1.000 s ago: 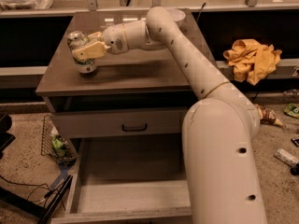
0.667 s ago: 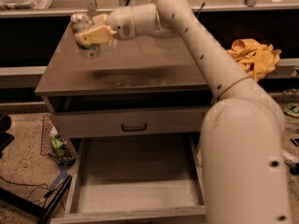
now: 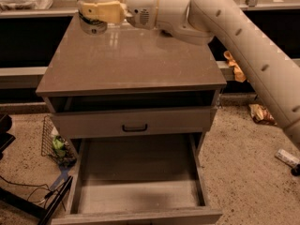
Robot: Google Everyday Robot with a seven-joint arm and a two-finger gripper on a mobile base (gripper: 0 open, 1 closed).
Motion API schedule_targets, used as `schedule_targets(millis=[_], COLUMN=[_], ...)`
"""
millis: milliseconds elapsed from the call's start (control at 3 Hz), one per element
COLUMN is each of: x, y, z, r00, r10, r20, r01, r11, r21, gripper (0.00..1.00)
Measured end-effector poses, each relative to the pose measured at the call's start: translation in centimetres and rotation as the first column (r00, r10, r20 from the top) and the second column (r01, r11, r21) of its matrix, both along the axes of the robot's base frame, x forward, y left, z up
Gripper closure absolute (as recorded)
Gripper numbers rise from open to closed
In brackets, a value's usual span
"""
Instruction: Place 7up can into middle drawer
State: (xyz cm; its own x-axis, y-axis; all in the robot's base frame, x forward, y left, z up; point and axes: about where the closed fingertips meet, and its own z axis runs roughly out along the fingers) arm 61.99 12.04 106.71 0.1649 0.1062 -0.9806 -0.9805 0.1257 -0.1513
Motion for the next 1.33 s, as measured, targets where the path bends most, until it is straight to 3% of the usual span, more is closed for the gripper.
schedule_targets(millis=[333, 667, 1000, 1333], x=[-1.6, -2.4, -4.3, -8.4], y=[-2.1, -6.4, -13.9, -19.3], z=[-0.4, -6.6, -17.7, -30.7], r00=[0.9946, 0.9645, 0.8932, 0.7882], r10=[-0.098, -0.219, -0.353, -0.456], r20=[-0.035, -0.147, -0.279, -0.414], r01=[0.102, 0.239, 0.355, 0.371], r11=[0.985, 0.963, 0.934, 0.888], r21=[0.140, 0.129, -0.043, -0.271], gripper=[1.00, 1.00, 1.00, 1.00])
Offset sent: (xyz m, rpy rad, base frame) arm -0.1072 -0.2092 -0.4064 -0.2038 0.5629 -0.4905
